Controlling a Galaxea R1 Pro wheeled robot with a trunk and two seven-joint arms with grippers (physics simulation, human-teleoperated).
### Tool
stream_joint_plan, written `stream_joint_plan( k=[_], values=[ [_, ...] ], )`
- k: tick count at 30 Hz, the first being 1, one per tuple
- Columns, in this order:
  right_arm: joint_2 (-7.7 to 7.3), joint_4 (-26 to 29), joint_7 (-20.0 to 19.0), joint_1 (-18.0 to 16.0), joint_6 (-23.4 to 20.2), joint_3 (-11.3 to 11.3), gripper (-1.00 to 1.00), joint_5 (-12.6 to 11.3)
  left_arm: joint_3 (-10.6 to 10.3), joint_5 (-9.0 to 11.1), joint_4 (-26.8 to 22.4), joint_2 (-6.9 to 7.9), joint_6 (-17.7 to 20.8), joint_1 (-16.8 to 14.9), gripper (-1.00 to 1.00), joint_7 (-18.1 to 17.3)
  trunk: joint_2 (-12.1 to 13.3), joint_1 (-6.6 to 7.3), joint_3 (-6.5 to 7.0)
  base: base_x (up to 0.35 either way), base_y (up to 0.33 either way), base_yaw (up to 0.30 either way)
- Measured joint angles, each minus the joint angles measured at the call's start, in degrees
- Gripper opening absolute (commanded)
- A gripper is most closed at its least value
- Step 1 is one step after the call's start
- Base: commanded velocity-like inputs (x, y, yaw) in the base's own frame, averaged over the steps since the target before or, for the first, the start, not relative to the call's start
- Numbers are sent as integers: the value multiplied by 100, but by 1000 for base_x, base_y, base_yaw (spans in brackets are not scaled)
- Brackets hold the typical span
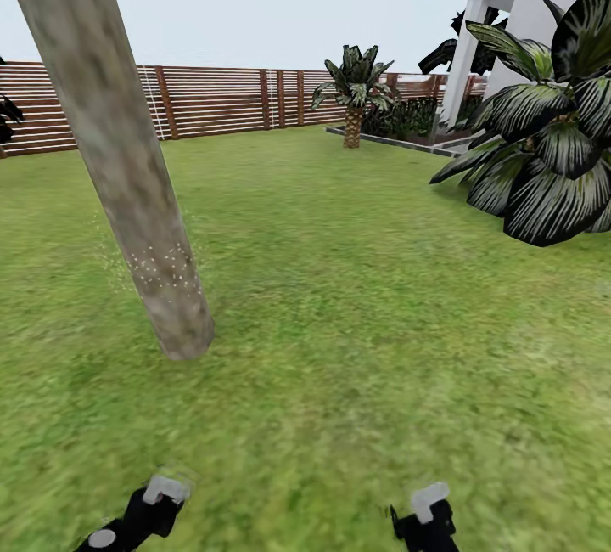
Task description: In the garden, pick up the pesticide atomizer on the floor and spray pesticide onto both trees until each tree trunk is fully covered.
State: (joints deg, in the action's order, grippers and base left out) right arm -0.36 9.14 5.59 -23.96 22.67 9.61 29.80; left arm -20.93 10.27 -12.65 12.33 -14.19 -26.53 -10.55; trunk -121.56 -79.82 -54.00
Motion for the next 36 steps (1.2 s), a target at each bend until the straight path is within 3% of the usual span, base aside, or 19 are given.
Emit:
stream_joint_plan(
  k=[2, 3, 9, 11, 12, 16, 23, 28, 36],
  values=[
    [-91, -178, 555, 33, 783, 16, 100, -228, 56, 709, 170, -3, -591, 417, -100, 663, 0, 0, 0, 0, 0, 0],
    [-105, -202, 638, 64, 994, 15, 100, -287, 70, 892, 157, 2, -776, 532, -100, 831, 0, 0, 0, 0, 0, 0],
    [-75, -192, 735, 107, 1220, 13, 100, -343, 107, 1440, 434, 54, -1116, 712, -100, 1062, 0, 0, 1, 0, 0, 0],
    [-144, -222, 743, 110, 1223, 28, 100, -524, 79, 1467, 446, 41, -1117, 746, -100, 1069, 0, 0, 1, -149, 0, 0],
    [-149, -418, 731, 122, 1219, 32, 100, -1008, 71, 1564, 450, -2, -1112, 789, -100, 1083, 1, -4, 1, -314, 0, 0],
    [-140, -590, 714, 124, 1217, 5, 100, -1120, 92, 1966, 447, 5, -1121, 865, -100, 1115, 0, -3, 1, -334, -15, 0],
    [-130, -608, 741, 122, 1218, 12, 100, -1140, 174, 2082, 444, -4, -1126, 873, -100, 1236, 0, -3, 1, -306, -162, 188],
    [-139, -731, 749, 130, 1220, 13, 100, -1151, 174, 2075, 454, -174, -1126, 881, -100, 1250, 0, -3, 1, -293, -161, 277],
    [-162, -742, 750, 131, 1225, 21, 100, -1178, 190, 2101, 446, -190, -1124, 984, -100, 1253, 0, -3, 1, -294, -160, 279]
  ],
)
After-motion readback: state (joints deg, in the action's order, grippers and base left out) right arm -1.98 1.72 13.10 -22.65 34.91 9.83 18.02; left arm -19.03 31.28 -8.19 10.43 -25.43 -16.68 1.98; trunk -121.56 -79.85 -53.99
